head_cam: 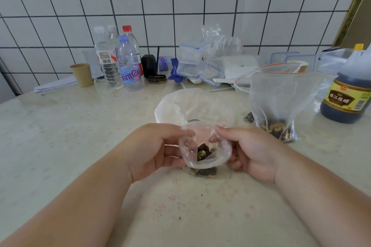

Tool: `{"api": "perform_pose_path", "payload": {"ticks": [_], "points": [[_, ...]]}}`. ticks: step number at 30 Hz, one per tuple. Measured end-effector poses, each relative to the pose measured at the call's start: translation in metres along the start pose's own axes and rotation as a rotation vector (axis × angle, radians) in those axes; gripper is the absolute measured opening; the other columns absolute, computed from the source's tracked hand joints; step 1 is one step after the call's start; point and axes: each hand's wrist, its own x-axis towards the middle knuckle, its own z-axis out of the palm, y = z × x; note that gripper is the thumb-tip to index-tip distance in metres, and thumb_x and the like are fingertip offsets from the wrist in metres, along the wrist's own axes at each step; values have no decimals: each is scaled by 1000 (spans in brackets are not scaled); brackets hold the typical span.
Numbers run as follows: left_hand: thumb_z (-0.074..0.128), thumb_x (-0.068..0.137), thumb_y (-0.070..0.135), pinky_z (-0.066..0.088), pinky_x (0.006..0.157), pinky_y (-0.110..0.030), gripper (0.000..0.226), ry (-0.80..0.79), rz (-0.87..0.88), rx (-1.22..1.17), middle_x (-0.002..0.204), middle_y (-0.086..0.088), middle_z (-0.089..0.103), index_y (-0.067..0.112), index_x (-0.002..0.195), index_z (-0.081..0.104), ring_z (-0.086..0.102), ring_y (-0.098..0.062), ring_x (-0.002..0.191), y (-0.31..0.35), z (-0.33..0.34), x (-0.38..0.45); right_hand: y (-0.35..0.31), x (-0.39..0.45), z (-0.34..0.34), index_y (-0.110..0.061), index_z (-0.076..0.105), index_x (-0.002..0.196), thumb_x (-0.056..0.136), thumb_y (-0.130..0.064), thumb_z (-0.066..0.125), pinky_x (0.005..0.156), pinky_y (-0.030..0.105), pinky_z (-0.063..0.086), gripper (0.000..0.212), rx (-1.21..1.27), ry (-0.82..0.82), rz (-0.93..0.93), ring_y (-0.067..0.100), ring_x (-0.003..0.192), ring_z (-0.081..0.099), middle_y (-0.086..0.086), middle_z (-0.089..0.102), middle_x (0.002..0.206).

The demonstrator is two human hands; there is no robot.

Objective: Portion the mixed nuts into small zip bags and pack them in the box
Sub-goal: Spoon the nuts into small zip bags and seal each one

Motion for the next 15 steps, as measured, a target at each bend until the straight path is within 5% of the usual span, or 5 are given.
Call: {"api": "perform_pose_path", "payload": {"ticks": [3,6,11,15], "points": [[78,74,14,64,86,-48,29,-52,13,40,108,-26,76,4,102,81,73,-34,91,0,-3,0,1,2,-1,-17,65,68,78,-16,75,34,17,23,14,113,44,-27,9,39,33,1,49,54],[83,76,7,65,61,-35,7,86,110,143,83,-18,75,7,83,80,71,-24,67,-1,2,0,3,5,-1,-20,65,73,86,-6,69,35,16,22,20,13,119,-126,9,37,31,0,50,55],[68,83,-5,58,47,-29,14,429,247,481,52,0,57,6,76,67,62,-17,42,-9,4,6,6,8,-3,-30,67,78,77,-19,67,44,24,34,11,-542,400,-403,9,39,44,-8,57,54],[64,86,2,60,50,-36,7,433,161,340,57,-9,68,0,81,68,62,-21,43,-7,5,6,3,2,1,-26,67,68,74,-37,65,36,24,39,13,-415,336,-251,19,41,58,4,61,50]]}}
